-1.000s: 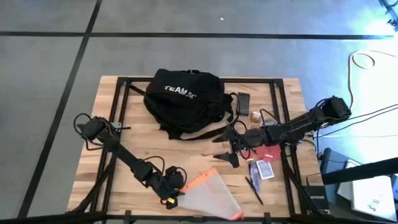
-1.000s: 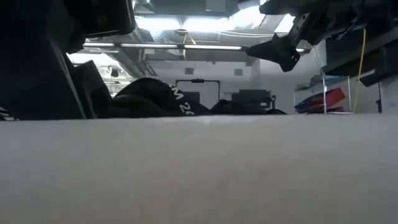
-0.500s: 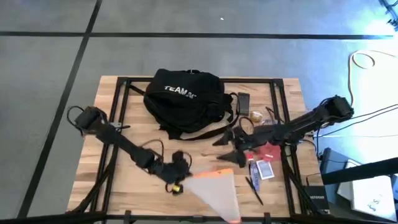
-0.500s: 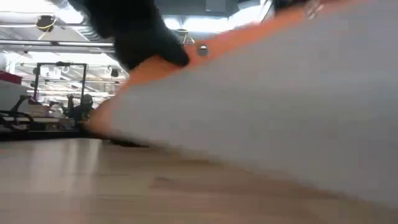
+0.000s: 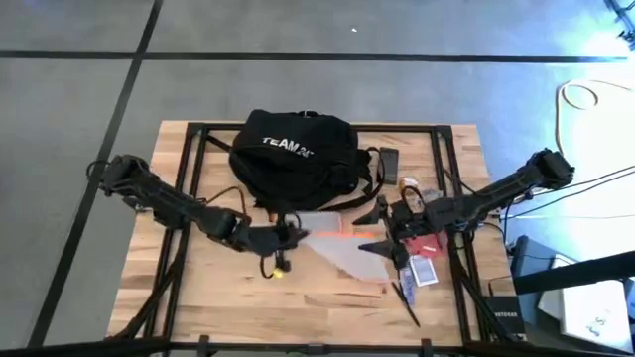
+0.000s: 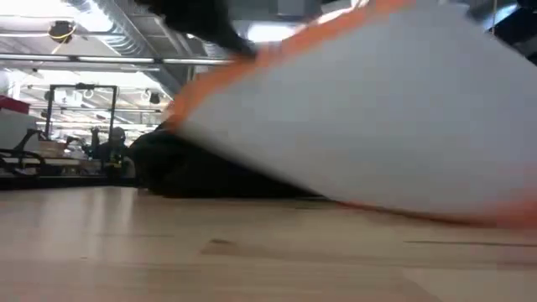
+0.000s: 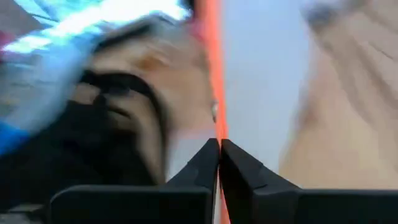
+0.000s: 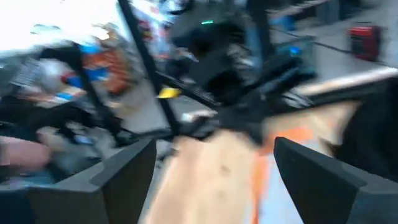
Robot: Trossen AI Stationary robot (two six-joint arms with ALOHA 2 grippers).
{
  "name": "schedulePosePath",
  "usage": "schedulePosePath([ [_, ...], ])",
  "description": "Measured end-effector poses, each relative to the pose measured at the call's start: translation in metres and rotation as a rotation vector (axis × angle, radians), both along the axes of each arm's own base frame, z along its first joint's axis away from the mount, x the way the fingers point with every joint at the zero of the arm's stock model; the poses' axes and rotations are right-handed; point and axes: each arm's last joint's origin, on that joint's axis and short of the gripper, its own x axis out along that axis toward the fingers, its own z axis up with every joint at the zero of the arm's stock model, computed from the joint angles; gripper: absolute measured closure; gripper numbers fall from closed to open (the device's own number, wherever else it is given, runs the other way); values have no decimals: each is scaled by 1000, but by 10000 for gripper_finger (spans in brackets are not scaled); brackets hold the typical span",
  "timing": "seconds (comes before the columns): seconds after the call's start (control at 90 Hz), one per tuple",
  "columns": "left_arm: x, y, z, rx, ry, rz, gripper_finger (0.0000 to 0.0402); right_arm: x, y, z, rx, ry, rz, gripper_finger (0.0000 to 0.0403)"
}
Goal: Unpack backpack
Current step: Put the pink charger adapter into the white zip bag
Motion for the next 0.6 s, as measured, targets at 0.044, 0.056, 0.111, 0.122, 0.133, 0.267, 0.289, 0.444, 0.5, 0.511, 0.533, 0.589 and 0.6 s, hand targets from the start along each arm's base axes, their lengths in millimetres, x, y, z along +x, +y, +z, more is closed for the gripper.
schedulePosePath([
  [0.044,-5,-2,-14,-29,64,-43,401,0,-1,-4,-22,34,-50,95],
  [0.056,-6,-2,-17,-37,79,-51,401,0,-2,-5,-27,43,-61,95],
  [0.111,-14,-5,-35,-70,142,-80,401,0,-3,-8,-45,71,-107,95],
  [0.122,-15,-5,-38,-75,152,-87,401,0,-3,-8,-46,72,-114,95],
  [0.133,-17,-5,-41,-84,161,-90,401,0,-4,-8,-47,72,-121,95],
  [0.267,-33,-10,-68,-155,231,-165,401,0,-4,-6,-43,51,-136,95],
  [0.289,-35,-11,-72,-169,236,-169,401,0,-4,-6,-42,46,-134,95],
  [0.444,-43,-12,-83,-254,203,-169,401,0,-4,-5,-33,42,-135,95],
  [0.5,-45,-12,-86,-270,198,-162,401,0,-4,-6,-29,48,-135,95],
  [0.511,-45,-12,-86,-271,198,-161,401,1,-4,-6,-28,49,-135,95],
  [0.533,-45,-12,-86,-274,195,-159,401,1,-4,-6,-28,51,-136,95],
  [0.589,-44,-12,-85,-269,172,-144,401,2,-3,-9,-23,70,-137,95],
  [0.6,-44,-12,-85,-267,164,-138,401,2,-3,-10,-20,76,-137,95],
])
